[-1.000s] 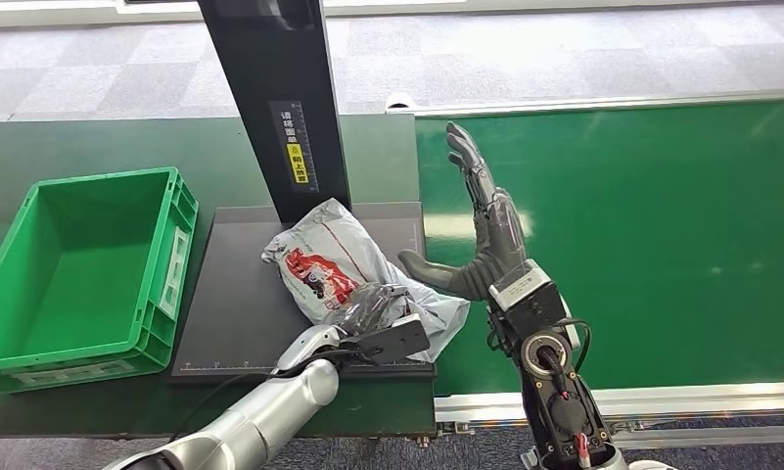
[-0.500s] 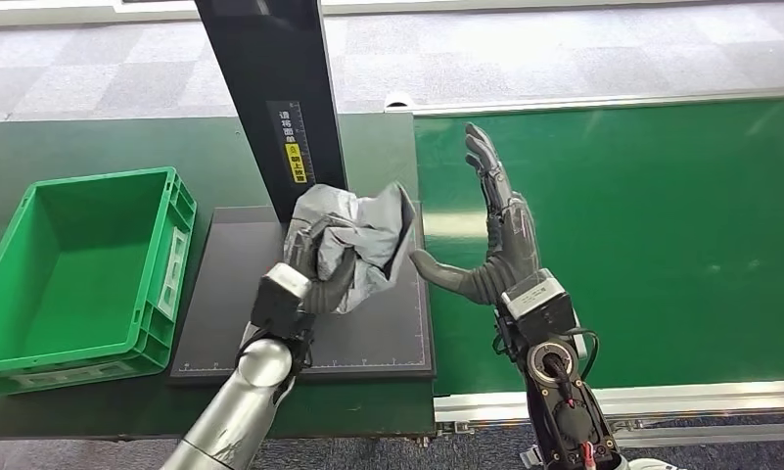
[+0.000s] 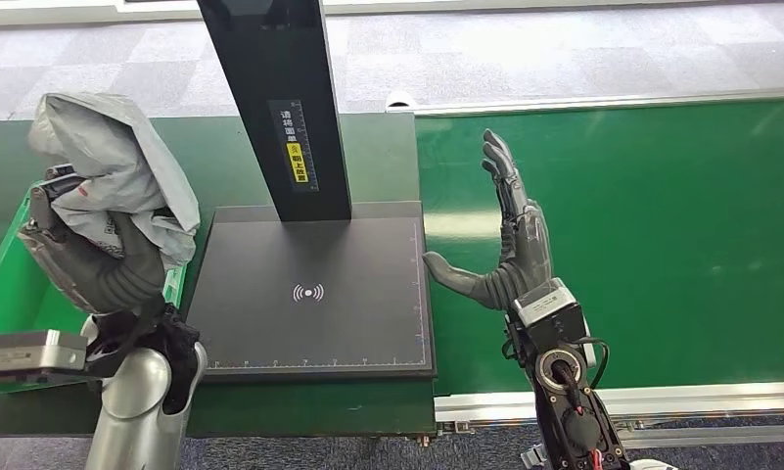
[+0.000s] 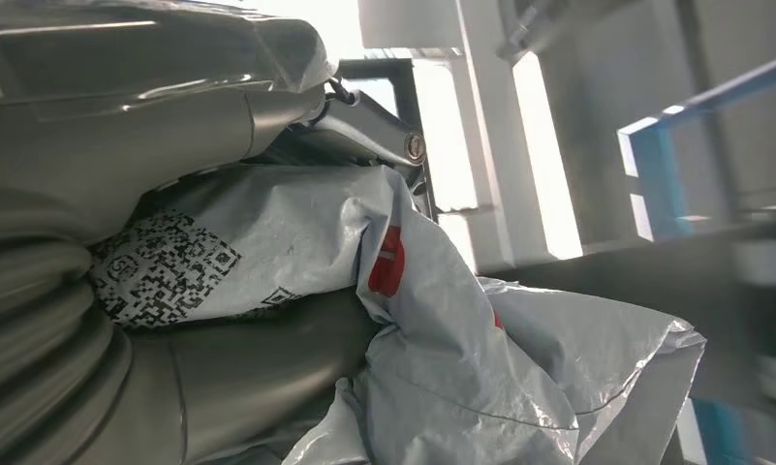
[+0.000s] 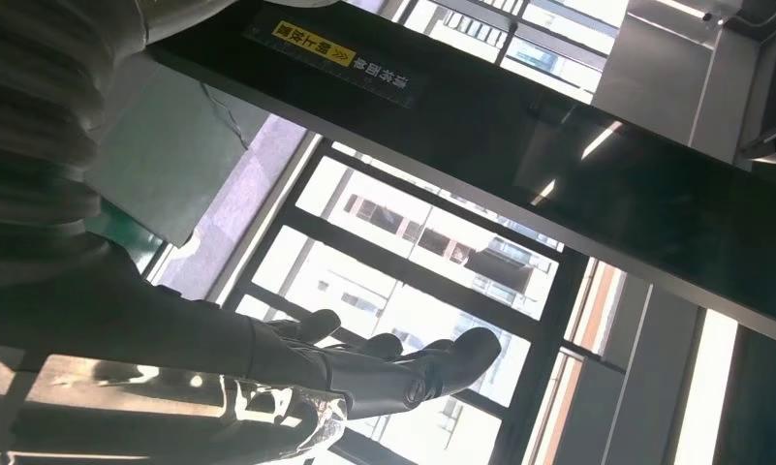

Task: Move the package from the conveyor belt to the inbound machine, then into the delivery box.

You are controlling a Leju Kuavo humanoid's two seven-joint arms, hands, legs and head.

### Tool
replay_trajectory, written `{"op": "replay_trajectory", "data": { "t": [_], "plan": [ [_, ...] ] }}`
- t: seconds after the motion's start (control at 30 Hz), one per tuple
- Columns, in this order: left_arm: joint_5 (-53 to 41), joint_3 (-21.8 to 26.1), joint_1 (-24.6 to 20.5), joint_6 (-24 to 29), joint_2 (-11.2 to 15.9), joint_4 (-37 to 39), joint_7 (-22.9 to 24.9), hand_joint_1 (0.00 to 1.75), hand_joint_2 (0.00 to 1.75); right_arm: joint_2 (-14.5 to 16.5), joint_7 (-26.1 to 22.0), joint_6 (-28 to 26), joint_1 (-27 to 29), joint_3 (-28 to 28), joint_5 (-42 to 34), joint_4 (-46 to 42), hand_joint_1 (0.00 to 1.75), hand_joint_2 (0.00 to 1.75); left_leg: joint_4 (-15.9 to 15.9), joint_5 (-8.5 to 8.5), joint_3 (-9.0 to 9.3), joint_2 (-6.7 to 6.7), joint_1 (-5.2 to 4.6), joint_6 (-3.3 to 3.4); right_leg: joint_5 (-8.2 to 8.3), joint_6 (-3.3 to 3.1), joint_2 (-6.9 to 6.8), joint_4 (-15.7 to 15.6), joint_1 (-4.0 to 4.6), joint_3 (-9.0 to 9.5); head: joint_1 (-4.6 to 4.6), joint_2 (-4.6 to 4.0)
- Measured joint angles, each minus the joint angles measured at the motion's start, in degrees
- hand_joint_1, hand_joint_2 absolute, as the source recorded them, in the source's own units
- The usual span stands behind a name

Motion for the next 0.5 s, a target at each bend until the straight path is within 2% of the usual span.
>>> {"op": "replay_trajectory", "data": {
  "t": [0.03,0.07,0.17,0.27,0.37,0.43,0.5],
  "plan": [
    [-0.1,0.2,-0.1,0.0,0.1,0.1,0.1,1.75,1.75,0.0,0.0,0.0,0.0,0.0,0.0,0.0,0.00,1.75,0.0,0.00,0.00,0.00,0.00,-0.01,0.00,0.00,0.00,0.0,0.00,0.00,0.01,0.00],
    [-0.9,4.4,-2.9,0.4,2.3,5.4,0.2,1.75,1.75,-0.1,0.1,0.1,0.1,0.1,0.0,-0.3,0.00,1.75,0.0,0.06,0.01,0.03,0.03,-0.05,0.06,-0.07,0.04,0.0,0.04,-0.01,0.01,0.00],
    [-7.7,19.8,-15.0,2.7,12.1,30.9,2.2,1.75,1.75,-0.5,0.2,0.6,0.2,0.4,-0.4,-1.0,0.00,1.75,0.0,0.23,0.06,0.14,0.15,-0.23,0.23,-0.29,0.16,0.0,0.19,-0.05,-0.01,0.00],
    [-12.7,22.0,-19.2,3.9,15.9,43.3,4.4,1.75,1.75,-0.5,0.2,0.7,0.1,0.6,-0.6,-1.0,0.00,1.75,0.0,0.25,0.03,0.13,0.17,-0.26,0.23,-0.30,0.15,0.1,0.21,-0.07,0.00,0.00],
    [-15.8,22.5,-21.6,5.1,17.6,51.2,6.8,1.75,1.75,-0.5,0.2,0.7,0.0,0.7,-0.7,-1.0,0.00,1.75,0.0,0.24,-0.04,0.11,0.16,-0.26,0.23,-0.30,0.15,0.1,0.20,-0.09,0.01,0.00],
    [-19.8,22.4,-23.0,6.5,18.6,56.0,10.5,1.69,1.75,-0.5,0.2,0.8,-0.2,0.9,-1.0,-1.0,0.00,1.75,0.0,0.24,-0.07,0.11,0.16,-0.25,0.23,-0.30,0.15,0.1,0.19,-0.11,0.02,0.00],
    [-24.1,22.1,-24.1,7.7,19.5,60.2,14.5,0.84,1.75,-0.5,0.2,0.8,-0.3,1.1,-1.3,-1.0,0.00,1.75,0.0,0.24,-0.10,0.11,0.15,-0.25,0.23,-0.29,0.15,0.0,0.19,-0.13,0.02,0.00]
  ]
}}
